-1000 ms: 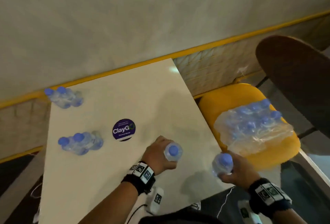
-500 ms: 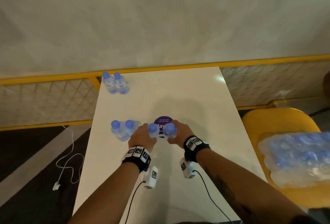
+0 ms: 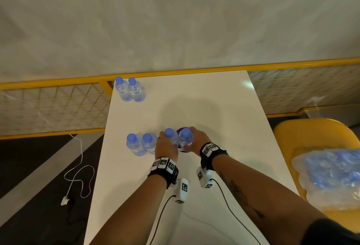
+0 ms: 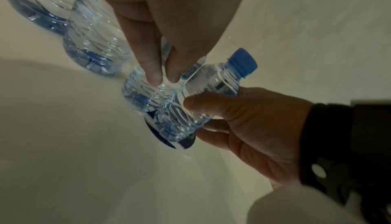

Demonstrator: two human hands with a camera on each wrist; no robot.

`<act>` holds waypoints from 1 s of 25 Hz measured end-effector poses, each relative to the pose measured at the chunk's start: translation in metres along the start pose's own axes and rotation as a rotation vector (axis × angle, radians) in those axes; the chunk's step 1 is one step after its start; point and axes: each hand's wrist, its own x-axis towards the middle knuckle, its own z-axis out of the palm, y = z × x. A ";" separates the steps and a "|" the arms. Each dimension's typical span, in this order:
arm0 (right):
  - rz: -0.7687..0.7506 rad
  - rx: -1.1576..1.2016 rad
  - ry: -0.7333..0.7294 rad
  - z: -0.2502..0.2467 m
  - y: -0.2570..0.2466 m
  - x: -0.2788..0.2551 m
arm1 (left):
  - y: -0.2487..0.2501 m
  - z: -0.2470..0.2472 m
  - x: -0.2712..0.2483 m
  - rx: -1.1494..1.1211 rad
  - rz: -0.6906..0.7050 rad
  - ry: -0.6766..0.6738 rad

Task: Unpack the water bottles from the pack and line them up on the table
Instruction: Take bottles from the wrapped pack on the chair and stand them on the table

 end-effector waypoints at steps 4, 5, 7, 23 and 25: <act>-0.040 0.001 0.005 -0.010 -0.009 -0.008 | 0.005 0.000 -0.005 0.015 -0.010 0.003; -0.054 0.029 0.000 -0.020 -0.017 -0.019 | 0.009 -0.002 -0.010 0.000 -0.010 0.005; -0.038 0.120 0.003 -0.031 -0.020 -0.033 | 0.021 -0.009 -0.028 -0.044 -0.013 0.014; 0.758 0.602 0.589 -0.101 0.323 -0.384 | 0.148 0.187 -0.212 0.485 0.768 -1.028; 0.846 0.631 0.712 -0.123 0.364 -0.401 | 0.169 0.235 -0.256 0.489 0.778 -1.172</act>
